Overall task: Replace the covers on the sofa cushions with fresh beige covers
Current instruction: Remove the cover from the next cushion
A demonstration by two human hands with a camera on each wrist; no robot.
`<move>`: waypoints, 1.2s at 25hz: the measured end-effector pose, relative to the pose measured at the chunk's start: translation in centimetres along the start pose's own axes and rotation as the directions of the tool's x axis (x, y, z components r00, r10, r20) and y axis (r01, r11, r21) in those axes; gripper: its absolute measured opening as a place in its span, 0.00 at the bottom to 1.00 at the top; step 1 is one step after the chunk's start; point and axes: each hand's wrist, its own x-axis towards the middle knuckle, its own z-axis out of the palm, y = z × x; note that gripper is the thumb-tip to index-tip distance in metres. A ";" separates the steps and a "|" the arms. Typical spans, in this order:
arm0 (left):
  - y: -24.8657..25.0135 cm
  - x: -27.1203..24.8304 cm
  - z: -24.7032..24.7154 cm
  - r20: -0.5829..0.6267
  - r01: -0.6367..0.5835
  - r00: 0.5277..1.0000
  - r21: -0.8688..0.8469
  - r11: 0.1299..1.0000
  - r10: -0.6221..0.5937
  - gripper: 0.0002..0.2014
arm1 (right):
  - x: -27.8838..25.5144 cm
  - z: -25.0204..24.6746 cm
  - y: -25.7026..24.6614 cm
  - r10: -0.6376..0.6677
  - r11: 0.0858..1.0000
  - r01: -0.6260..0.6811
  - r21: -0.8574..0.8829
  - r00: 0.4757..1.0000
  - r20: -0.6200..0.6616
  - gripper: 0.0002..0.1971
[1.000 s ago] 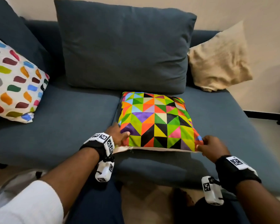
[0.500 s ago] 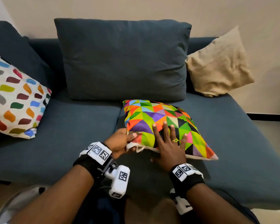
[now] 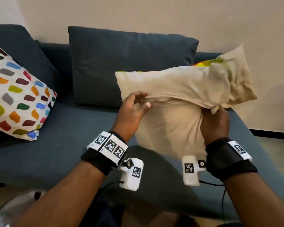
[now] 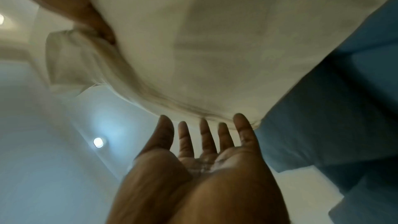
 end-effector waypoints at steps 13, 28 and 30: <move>-16.9 -3.6 -5.8 0.124 0.468 0.682 0.684 0.560 -0.721 0.34 | -0.7 2.7 18.4 0.627 0.767 -0.606 -0.211 0.778 0.041 0.38; -20.0 4.9 -6.9 0.083 0.265 0.778 0.855 0.446 -0.622 0.10 | 2.0 -1.0 16.7 0.585 0.689 0.273 -0.671 0.337 0.738 0.12; -19.7 6.7 -4.1 0.109 0.183 0.827 0.875 0.447 -0.552 0.11 | 0.1 -2.4 16.2 0.706 0.676 0.236 -0.698 0.067 0.705 0.13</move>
